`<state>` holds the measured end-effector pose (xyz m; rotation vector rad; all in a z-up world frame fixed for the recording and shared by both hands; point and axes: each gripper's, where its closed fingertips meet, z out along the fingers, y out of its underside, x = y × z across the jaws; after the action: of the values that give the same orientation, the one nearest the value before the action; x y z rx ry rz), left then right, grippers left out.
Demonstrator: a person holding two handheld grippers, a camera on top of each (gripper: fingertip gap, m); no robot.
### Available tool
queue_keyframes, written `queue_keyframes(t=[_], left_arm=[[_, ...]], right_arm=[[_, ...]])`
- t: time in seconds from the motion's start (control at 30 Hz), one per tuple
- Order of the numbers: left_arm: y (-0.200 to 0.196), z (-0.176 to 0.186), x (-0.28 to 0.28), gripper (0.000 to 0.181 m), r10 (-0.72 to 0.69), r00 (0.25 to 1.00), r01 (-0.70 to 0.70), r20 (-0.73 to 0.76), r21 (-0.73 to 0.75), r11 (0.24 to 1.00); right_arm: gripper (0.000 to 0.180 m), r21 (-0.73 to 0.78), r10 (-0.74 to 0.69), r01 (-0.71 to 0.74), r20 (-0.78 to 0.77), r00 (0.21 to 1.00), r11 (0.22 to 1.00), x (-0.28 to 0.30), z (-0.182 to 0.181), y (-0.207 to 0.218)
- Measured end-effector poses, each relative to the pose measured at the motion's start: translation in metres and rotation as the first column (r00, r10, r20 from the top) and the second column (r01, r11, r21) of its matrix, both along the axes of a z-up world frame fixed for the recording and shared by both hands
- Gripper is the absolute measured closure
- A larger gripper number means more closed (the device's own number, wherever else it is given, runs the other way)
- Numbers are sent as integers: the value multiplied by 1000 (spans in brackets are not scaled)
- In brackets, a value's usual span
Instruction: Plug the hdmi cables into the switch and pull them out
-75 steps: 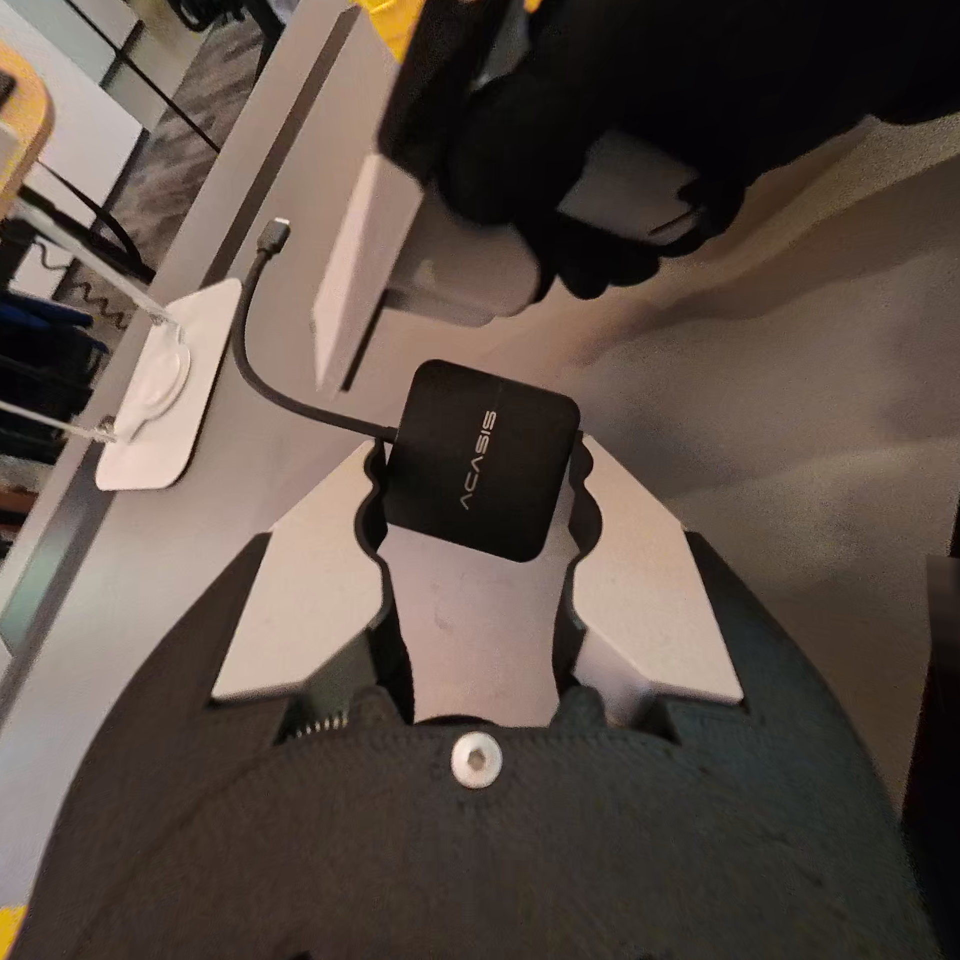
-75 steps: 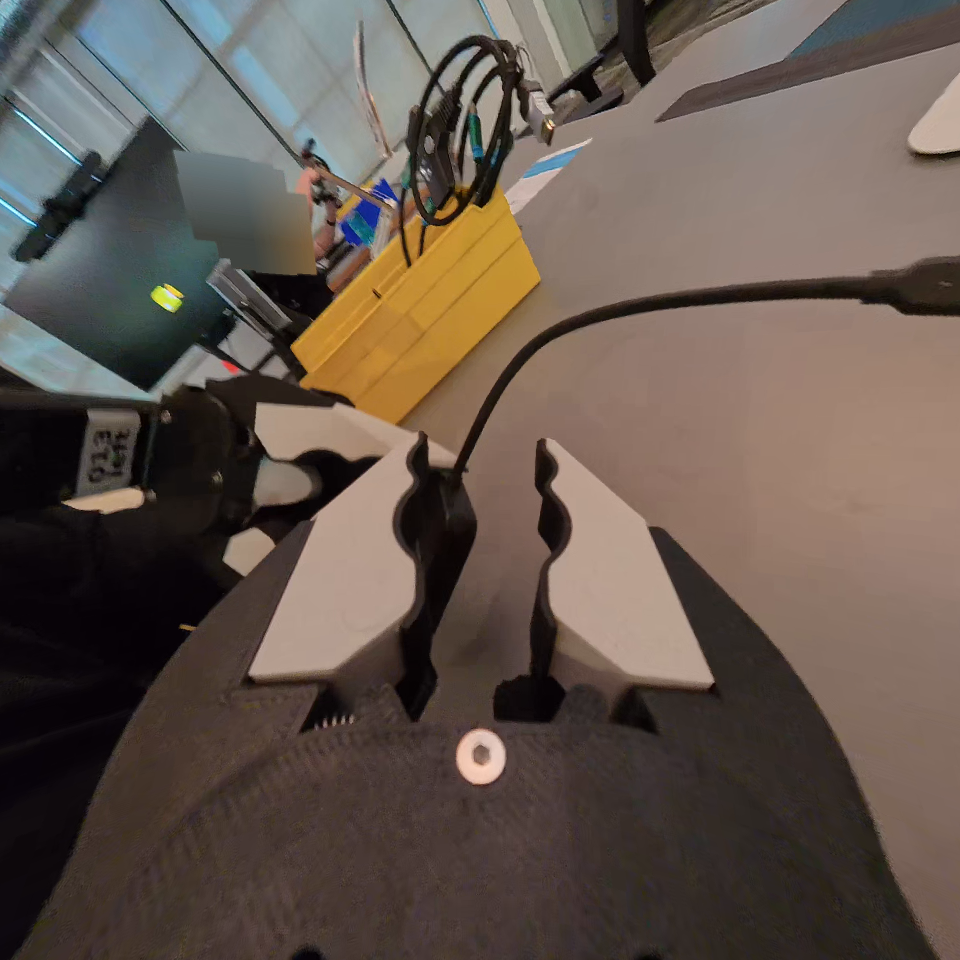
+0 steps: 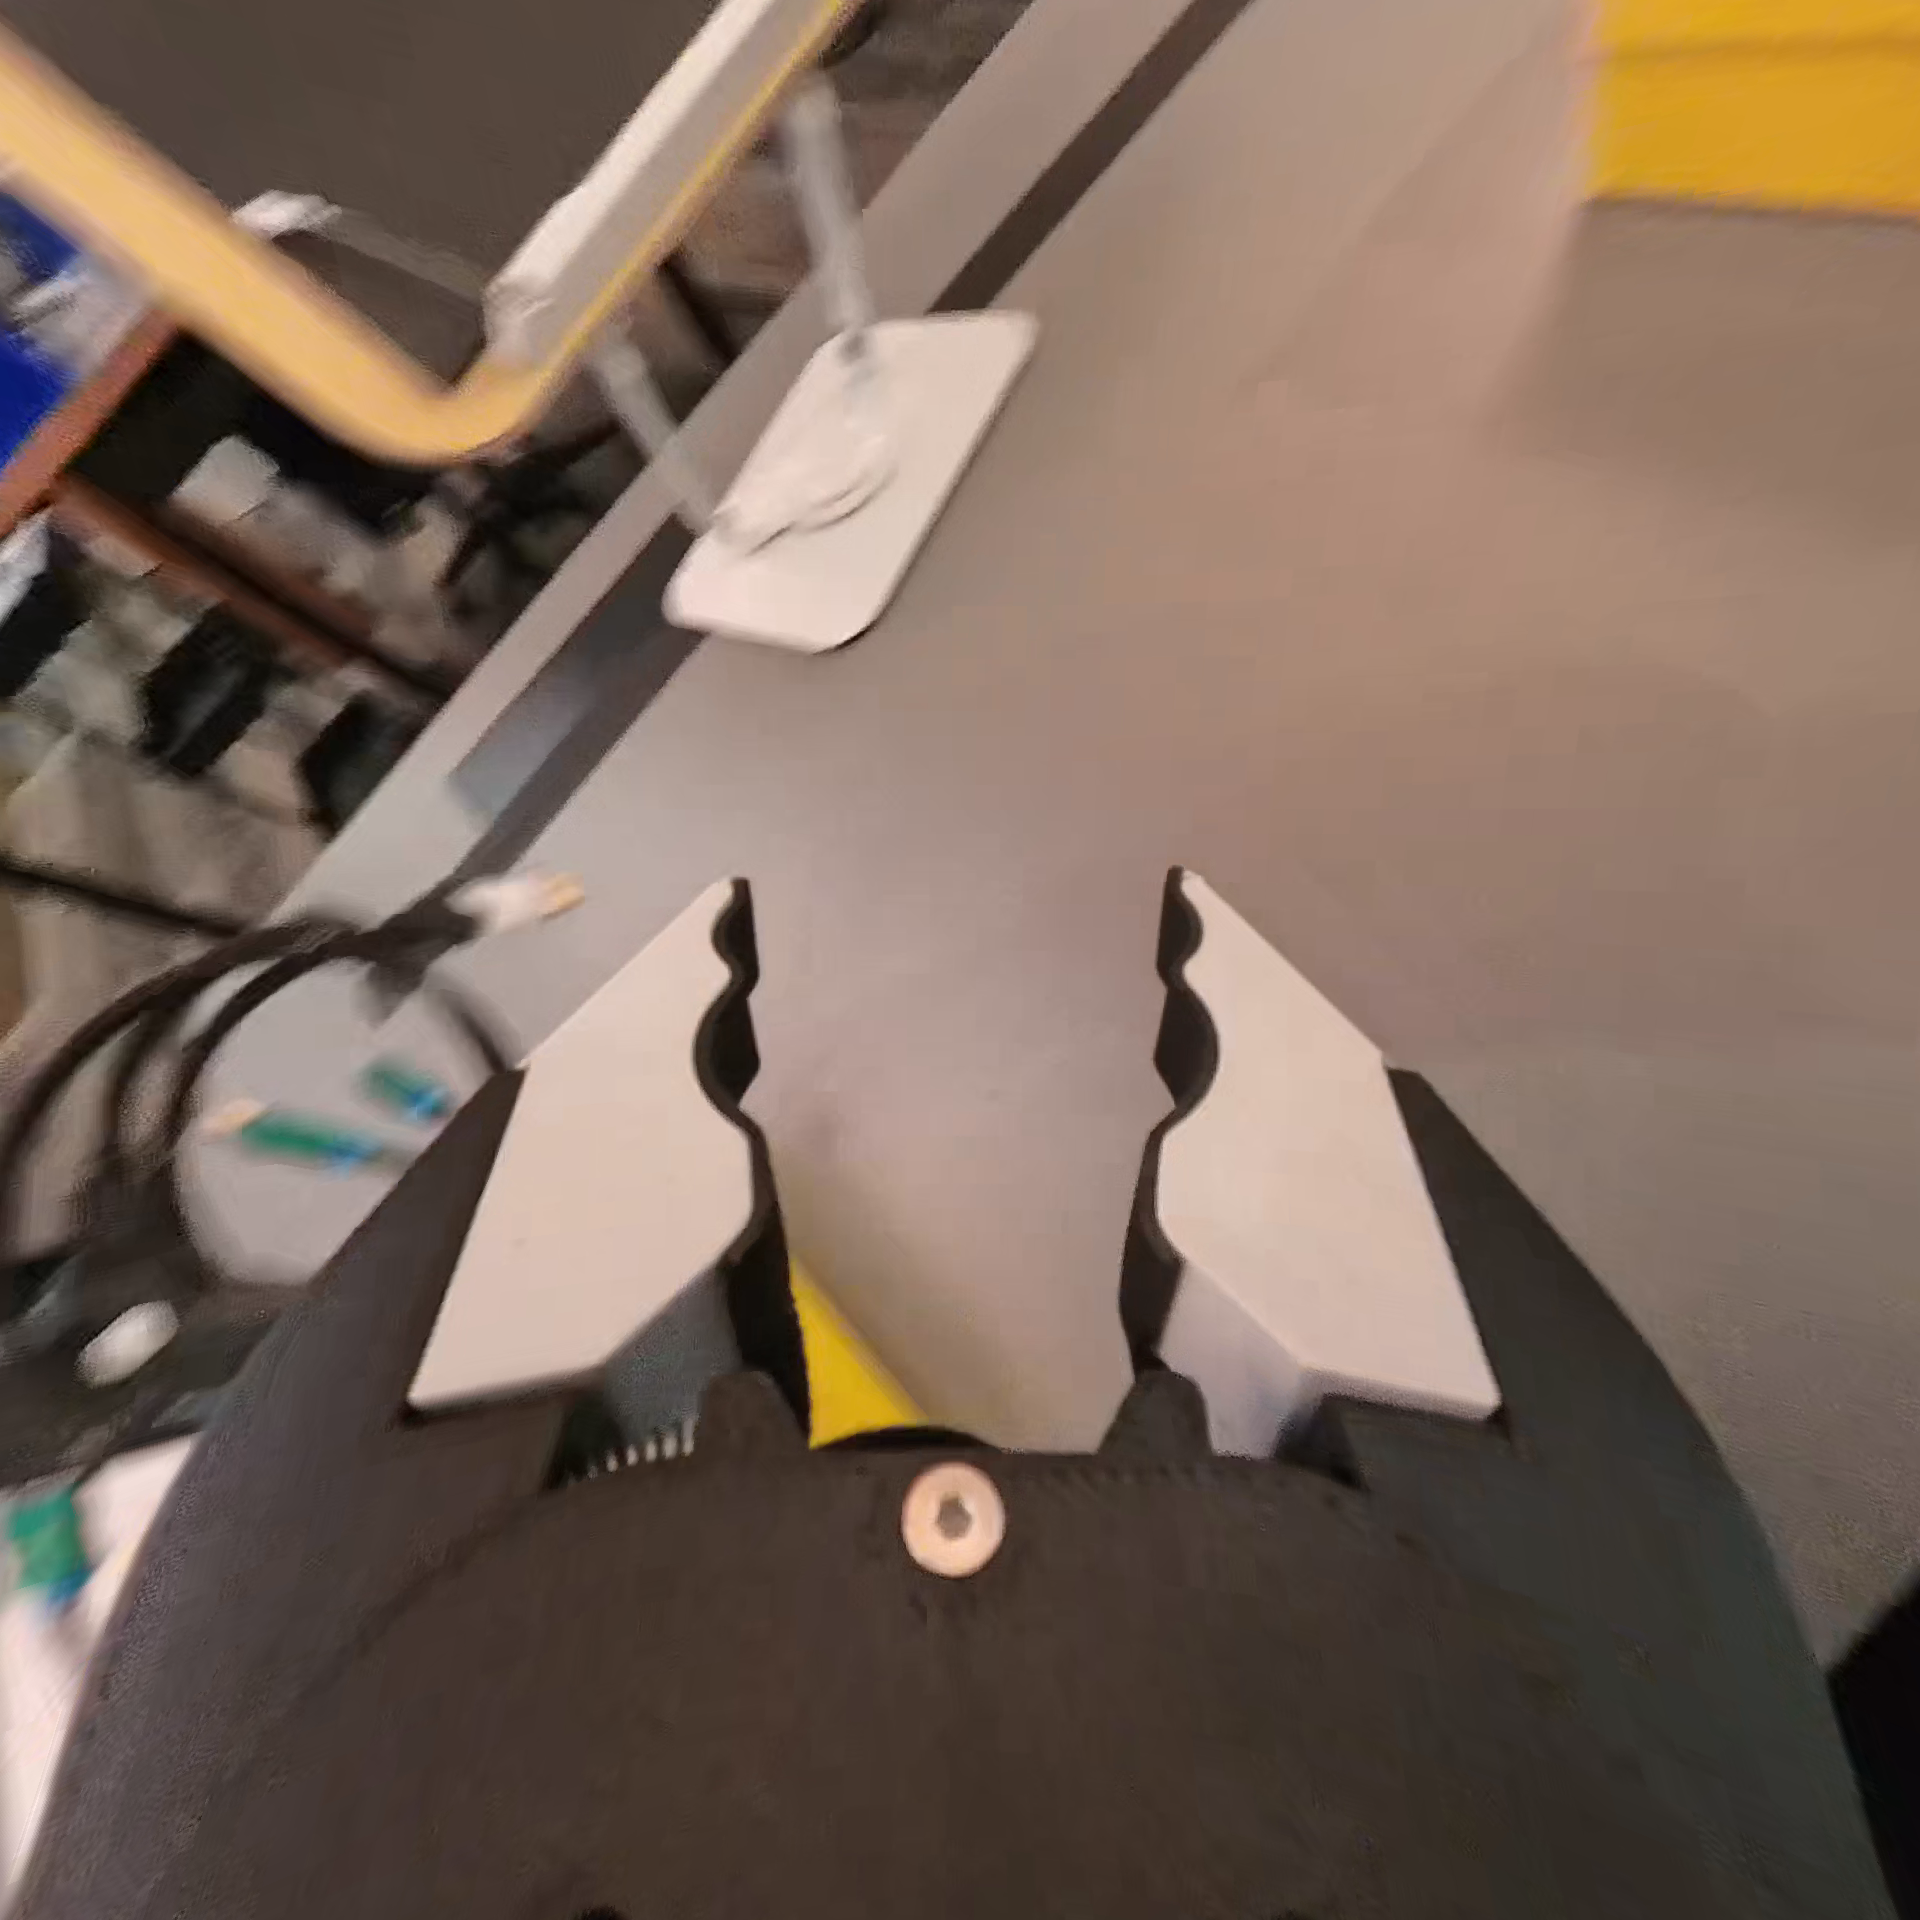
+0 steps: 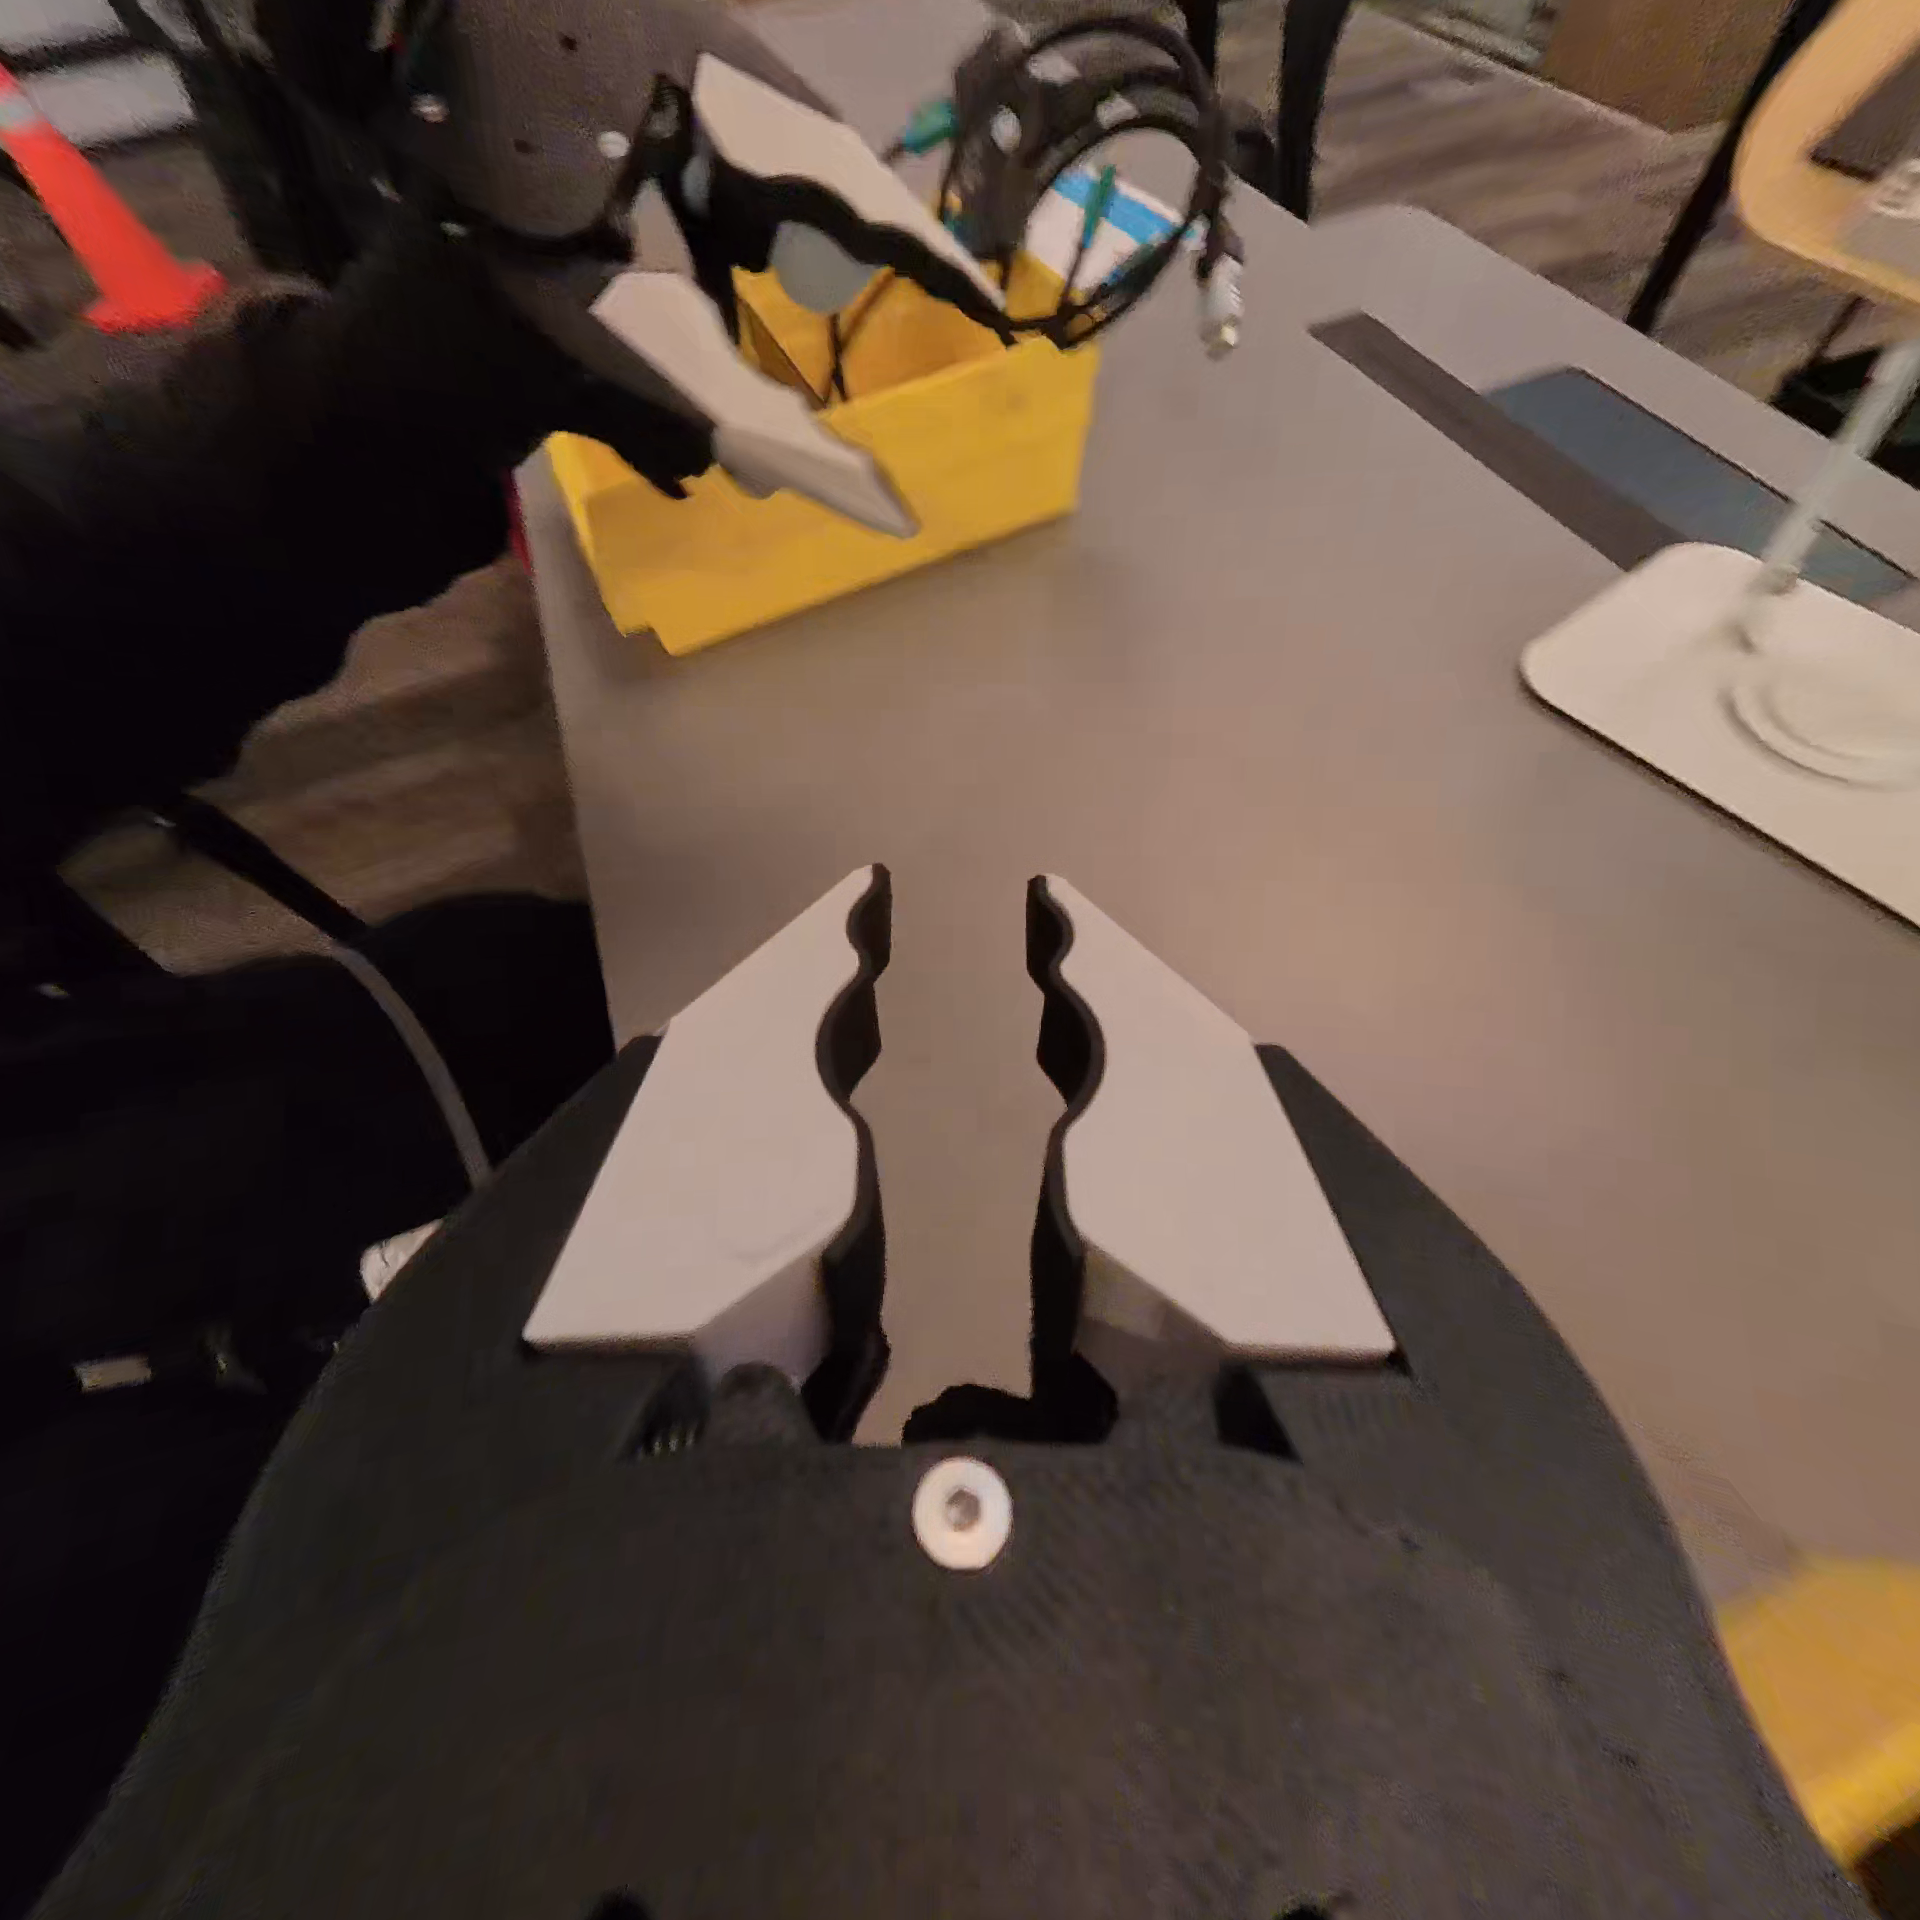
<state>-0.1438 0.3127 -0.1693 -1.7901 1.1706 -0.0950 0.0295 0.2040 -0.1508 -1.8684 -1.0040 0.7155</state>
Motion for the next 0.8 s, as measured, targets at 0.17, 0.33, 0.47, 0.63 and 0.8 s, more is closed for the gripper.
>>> queue_keyframes(t=[0.17, 0.33, 0.47, 0.63, 0.8], left_arm=[[51, 5, -121, 108, 278, 942, -274, -189, 47, 961], [103, 11, -211, 103, 425, 876, -424, -230, 55, 904], [143, 22, -254, 99, 467, 849, -473, -246, 38, 880], [183, -3, -272, 94, 383, 921, -387, -75, -300, 872], [179, -21, -244, 104, 270, 905, 8, 330, -646, 763]], right_arm=[[158, -26, 72, -76, -117, 990, 997, -61, -24, -17], [160, -48, 101, -108, -140, 985, 993, -86, -57, -22], [162, -51, 97, -106, -155, 983, 993, -89, -74, -18], [163, -107, 95, -115, -178, 979, 988, -91, -95, -16], [163, -150, 87, -121, -213, 973, 981, -90, -104, -15]])
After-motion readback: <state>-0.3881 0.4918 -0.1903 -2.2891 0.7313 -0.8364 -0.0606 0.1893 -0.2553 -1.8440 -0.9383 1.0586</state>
